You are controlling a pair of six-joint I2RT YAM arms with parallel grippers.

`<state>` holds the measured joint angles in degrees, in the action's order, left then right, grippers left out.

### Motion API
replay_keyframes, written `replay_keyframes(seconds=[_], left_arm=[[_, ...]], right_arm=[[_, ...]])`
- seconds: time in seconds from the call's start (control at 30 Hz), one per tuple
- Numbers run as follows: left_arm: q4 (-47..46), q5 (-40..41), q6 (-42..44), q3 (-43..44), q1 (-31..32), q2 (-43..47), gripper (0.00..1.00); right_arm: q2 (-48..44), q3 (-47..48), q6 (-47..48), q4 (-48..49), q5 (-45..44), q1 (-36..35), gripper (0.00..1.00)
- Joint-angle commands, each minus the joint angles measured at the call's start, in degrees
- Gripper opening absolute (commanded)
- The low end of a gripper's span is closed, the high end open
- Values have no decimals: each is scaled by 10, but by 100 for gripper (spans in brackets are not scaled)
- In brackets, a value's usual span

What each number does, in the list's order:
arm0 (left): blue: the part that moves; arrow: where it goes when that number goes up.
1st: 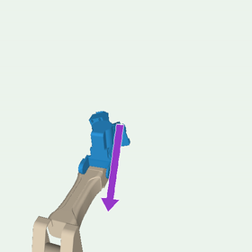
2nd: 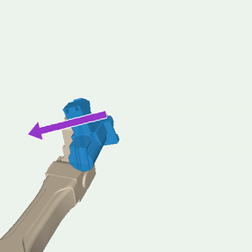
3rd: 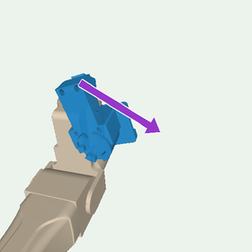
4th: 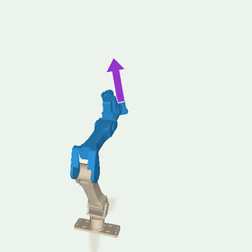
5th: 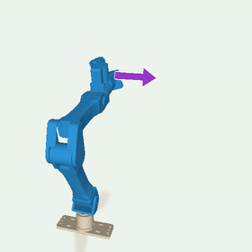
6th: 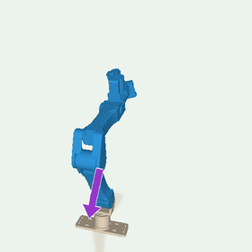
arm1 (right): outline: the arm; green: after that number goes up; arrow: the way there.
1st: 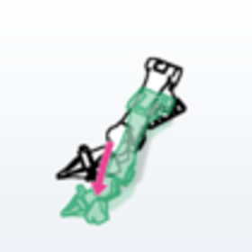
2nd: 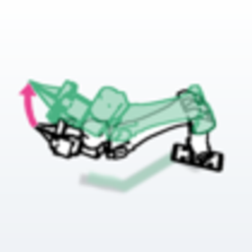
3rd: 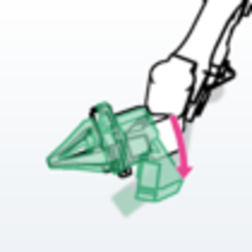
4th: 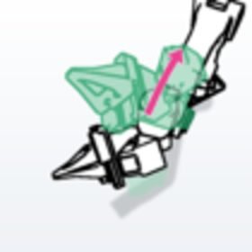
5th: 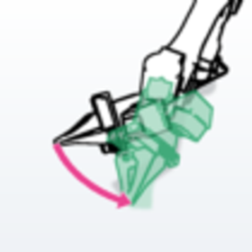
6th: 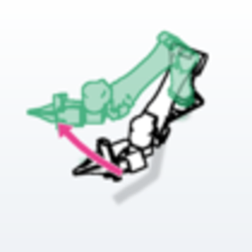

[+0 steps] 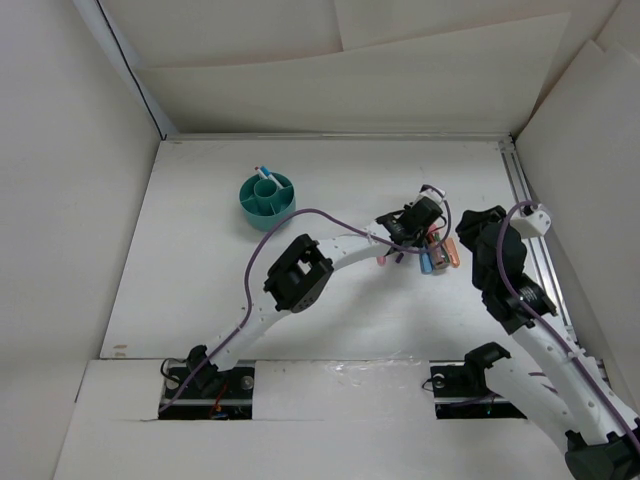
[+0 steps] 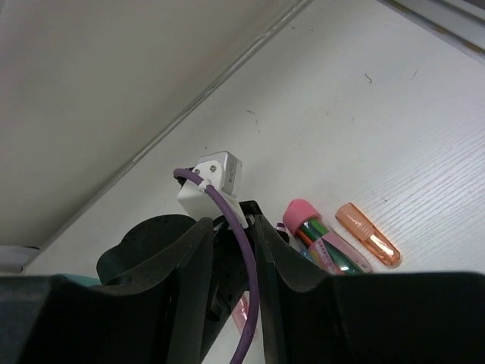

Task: Sort the stationery into containers
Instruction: Pick up the pen from the center of the board.

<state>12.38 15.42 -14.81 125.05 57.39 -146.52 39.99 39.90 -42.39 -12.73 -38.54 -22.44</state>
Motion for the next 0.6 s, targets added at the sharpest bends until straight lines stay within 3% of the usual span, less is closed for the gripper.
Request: replay_keyframes(seconds=[0.0, 0.07, 0.13, 0.57], left_arm=[[21, 19, 7, 21, 1, -6, 19], [21, 24, 7, 16, 1, -11, 5], [21, 24, 7, 10, 1, -4, 0], [-55, 17, -25, -66, -26, 205, 0]], right_arm=[[-8, 3, 8, 30, 1, 4, 34], [-8, 3, 8, 30, 1, 4, 34], [-8, 3, 8, 30, 1, 4, 34], [-8, -3, 8, 30, 1, 4, 34]])
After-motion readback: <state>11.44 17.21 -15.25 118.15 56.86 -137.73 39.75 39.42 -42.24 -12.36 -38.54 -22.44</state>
